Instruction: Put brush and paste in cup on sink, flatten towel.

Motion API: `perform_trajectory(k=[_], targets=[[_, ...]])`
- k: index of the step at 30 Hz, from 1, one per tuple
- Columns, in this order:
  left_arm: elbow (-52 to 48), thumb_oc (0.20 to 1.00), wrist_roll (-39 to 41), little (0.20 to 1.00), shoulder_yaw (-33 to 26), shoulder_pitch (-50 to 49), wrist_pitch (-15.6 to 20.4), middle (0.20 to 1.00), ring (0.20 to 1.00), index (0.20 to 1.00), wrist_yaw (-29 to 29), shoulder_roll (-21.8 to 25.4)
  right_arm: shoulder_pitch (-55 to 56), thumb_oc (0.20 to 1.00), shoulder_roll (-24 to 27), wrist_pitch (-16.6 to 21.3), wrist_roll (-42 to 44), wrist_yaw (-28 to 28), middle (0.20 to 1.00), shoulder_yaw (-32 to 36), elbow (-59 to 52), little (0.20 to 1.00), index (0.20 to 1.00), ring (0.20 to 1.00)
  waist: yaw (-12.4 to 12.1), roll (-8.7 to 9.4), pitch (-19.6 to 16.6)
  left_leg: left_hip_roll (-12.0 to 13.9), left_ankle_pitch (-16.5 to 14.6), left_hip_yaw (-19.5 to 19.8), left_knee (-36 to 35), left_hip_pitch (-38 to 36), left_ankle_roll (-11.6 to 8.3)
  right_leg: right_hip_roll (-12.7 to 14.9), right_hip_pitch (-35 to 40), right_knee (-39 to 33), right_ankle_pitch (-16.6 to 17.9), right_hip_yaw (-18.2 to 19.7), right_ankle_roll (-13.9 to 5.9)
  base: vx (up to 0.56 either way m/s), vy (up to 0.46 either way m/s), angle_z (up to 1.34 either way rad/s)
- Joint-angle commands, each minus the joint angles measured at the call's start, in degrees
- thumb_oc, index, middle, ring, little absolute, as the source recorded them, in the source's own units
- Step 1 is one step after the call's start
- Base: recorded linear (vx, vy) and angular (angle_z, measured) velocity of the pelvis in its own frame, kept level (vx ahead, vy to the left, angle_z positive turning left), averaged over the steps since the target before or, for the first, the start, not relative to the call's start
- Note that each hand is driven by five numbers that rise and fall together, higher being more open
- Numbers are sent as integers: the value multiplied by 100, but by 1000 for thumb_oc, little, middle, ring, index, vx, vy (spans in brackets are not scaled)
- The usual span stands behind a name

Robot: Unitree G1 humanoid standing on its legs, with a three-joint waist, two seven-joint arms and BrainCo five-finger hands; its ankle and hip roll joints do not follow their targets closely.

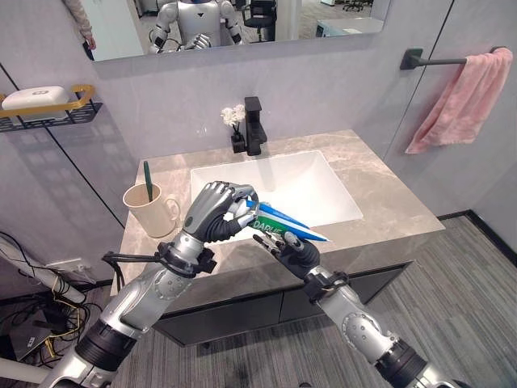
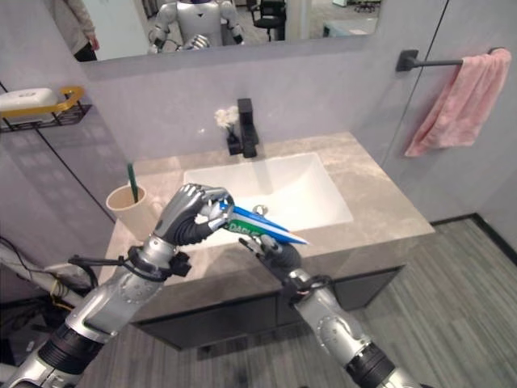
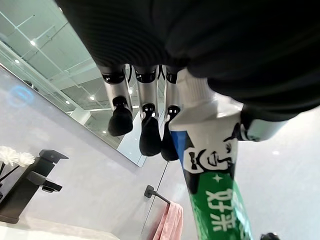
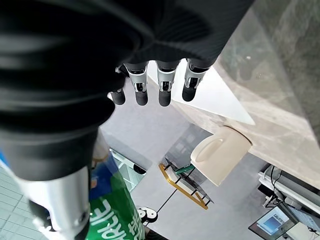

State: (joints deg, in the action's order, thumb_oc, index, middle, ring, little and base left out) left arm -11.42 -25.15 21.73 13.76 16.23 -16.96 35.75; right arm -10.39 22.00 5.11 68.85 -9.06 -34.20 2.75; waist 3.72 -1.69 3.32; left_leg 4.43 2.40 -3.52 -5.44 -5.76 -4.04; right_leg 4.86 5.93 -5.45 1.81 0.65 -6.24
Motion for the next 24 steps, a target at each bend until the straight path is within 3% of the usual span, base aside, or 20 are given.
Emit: perform_trajectory(k=[1, 12, 24], targets=[[-225, 200, 280, 200, -125, 510, 279, 200, 200, 200, -131, 262, -295, 1000, -117, 125, -149, -329, 1000, 58, -327, 1000, 1000, 1000, -100, 351, -36, -85, -815, 213, 65, -188, -12, 277, 54, 170, -580, -349, -207, 38, -5, 0], [-111, 200, 496, 200, -567, -47, 336, 200, 200, 200, -105, 131, 120, 1000, -228, 313, 77, -564, 1000, 564, -593, 1000, 1000, 1000, -73, 322, -61, -77, -883, 199, 68, -250, -1, 262, 106, 147, -634, -331, -197, 12, -1, 0], [-21, 200, 711, 200, -667, -455, 361, 200, 200, 200, 32, -30, 240, 1000, -298, 355, 332, -616, 1000, 670, -906, 1000, 1000, 1000, -68, 312, -69, -81, -895, 207, 68, -259, 8, 263, 127, 149, -651, -341, -183, 13, 1, 0]])
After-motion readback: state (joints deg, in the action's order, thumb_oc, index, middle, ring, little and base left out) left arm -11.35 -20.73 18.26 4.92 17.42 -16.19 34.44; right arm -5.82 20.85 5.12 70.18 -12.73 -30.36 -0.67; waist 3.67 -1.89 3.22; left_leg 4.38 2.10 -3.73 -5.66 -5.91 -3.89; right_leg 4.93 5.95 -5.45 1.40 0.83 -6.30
